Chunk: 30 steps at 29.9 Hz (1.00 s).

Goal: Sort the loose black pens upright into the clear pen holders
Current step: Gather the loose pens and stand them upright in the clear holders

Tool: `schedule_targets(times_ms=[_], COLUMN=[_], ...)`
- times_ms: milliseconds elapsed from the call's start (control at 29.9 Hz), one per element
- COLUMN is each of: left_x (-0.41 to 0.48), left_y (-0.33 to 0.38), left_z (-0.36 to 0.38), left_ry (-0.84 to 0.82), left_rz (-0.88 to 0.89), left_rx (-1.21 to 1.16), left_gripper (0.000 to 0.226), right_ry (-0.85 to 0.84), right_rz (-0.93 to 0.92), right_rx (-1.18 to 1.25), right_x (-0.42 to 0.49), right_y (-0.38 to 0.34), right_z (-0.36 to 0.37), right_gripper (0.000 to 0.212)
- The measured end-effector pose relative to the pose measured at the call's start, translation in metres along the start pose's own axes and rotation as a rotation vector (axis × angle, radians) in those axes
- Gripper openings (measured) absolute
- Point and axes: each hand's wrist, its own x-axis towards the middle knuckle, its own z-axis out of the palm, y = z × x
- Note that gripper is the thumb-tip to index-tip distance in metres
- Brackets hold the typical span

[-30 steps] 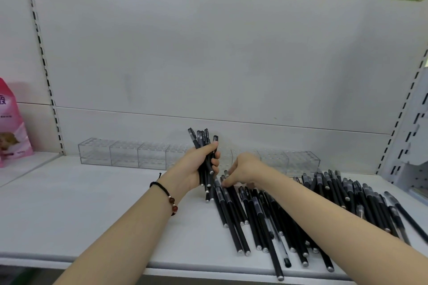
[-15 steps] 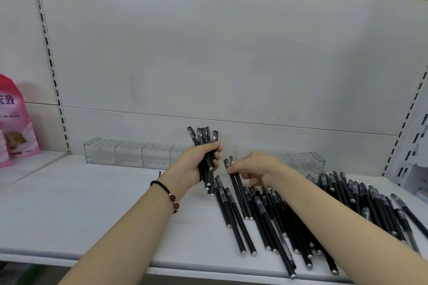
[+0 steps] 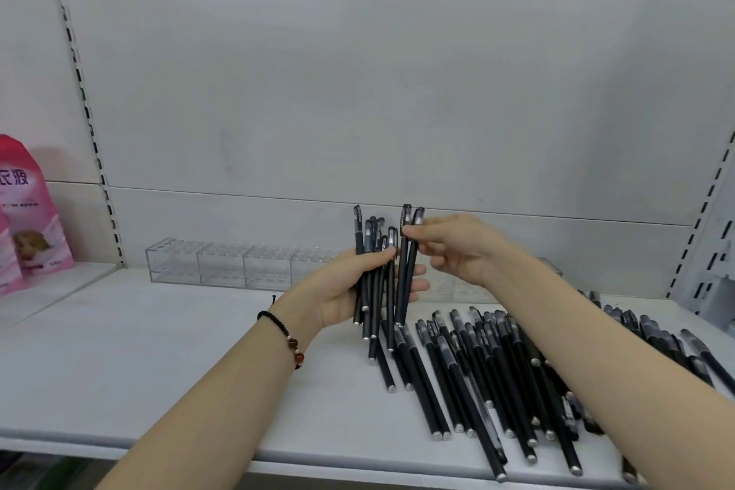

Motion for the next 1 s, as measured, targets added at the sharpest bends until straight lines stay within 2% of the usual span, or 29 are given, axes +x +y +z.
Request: schedule_targets(times_ms=[167, 335, 468, 569, 703, 904, 1004], left_x=[-0.001, 0.001, 0.004, 0.005, 0.007, 0.009, 0.008], left_y=[0.002, -0.001, 0.001, 0.006, 0.007, 0.004, 0.004], left_z=[-0.001, -0.001, -0.004, -0.007, -0.008, -0.009, -0.009], left_ry=[-0.002, -0.012, 0.055, 0.167, 0.239, 0.261, 0.275], left_rz=[0.092, 0.113, 0.159, 0.241, 0.318, 0.320, 0.318], left_rx=[0.060, 0.083, 0.053, 0.004, -0.053, -0.043, -0.052], left_gripper=[0.026, 0.011, 0.019, 0.022, 0.020, 0.023, 0.021], right_ry=[0.026, 0.014, 0.052, 0.013, -0.175, -0.205, -0.203], right_rz=[-0.058, -0.165, -0.244, -0.170, 0.009, -0.001, -0.032], right_rx=[-0.043, -0.169, -0.278, -0.548, -1.042, -1.271, -1.374], right_x=[0.005, -0.001, -0.008, -0.013, -0.019, -0.026, -0.025], right_y=[0.000, 0.003, 0.007, 0.012, 0.024, 0.027, 0.031], right_z=[0.010, 0.016, 0.014, 0.002, -0.004, 0.007, 0.017], right_gripper=[0.024, 0.015, 0.022, 0.020, 0.035, 0.054, 0.054])
